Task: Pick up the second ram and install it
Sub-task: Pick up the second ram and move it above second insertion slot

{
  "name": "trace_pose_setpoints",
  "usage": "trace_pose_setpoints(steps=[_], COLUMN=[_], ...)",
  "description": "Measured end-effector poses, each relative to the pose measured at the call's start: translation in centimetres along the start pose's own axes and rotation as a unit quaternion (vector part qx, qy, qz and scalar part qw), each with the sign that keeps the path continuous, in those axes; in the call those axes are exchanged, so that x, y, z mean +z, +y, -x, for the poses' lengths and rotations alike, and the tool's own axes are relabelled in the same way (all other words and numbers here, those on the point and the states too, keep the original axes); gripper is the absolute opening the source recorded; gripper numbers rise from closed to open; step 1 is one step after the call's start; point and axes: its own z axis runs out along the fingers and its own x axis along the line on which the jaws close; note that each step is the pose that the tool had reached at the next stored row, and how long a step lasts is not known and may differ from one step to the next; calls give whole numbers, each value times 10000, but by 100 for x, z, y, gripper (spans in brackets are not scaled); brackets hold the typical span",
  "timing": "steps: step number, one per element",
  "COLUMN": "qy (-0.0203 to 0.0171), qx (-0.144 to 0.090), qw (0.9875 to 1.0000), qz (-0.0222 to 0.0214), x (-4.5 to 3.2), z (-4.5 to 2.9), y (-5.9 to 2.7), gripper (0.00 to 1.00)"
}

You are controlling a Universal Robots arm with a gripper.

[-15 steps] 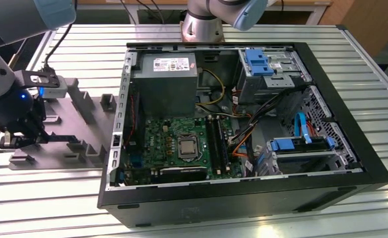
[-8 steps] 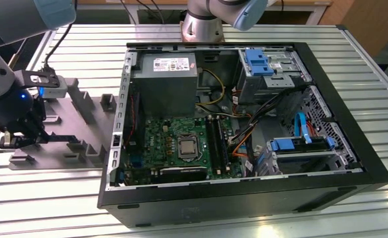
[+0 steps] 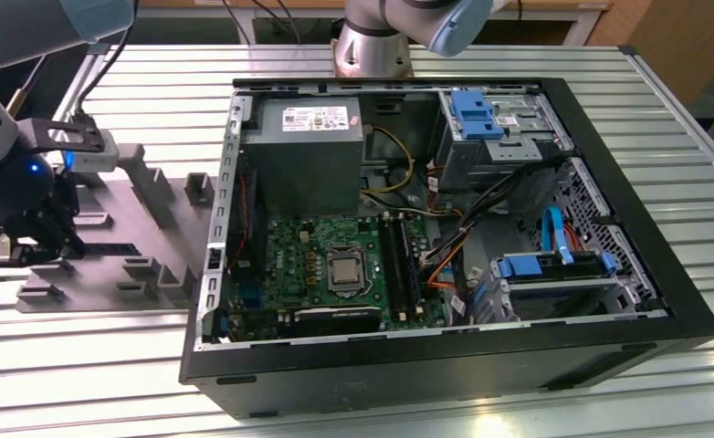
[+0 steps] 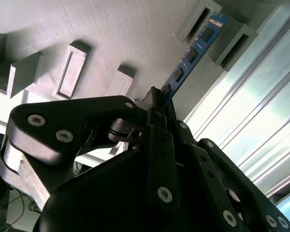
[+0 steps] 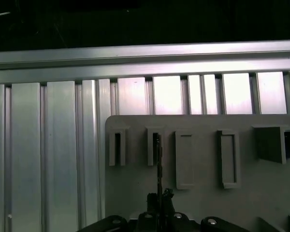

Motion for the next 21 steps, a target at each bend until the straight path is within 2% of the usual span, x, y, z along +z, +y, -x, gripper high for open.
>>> trace_pose_setpoints(steps=[15, 21], qy=[8, 8], qx=[0, 1], qw=[10000, 10000], qz=[0, -1], x=[-11, -91], z=[1, 3], y=[0, 5], gripper=[14, 14])
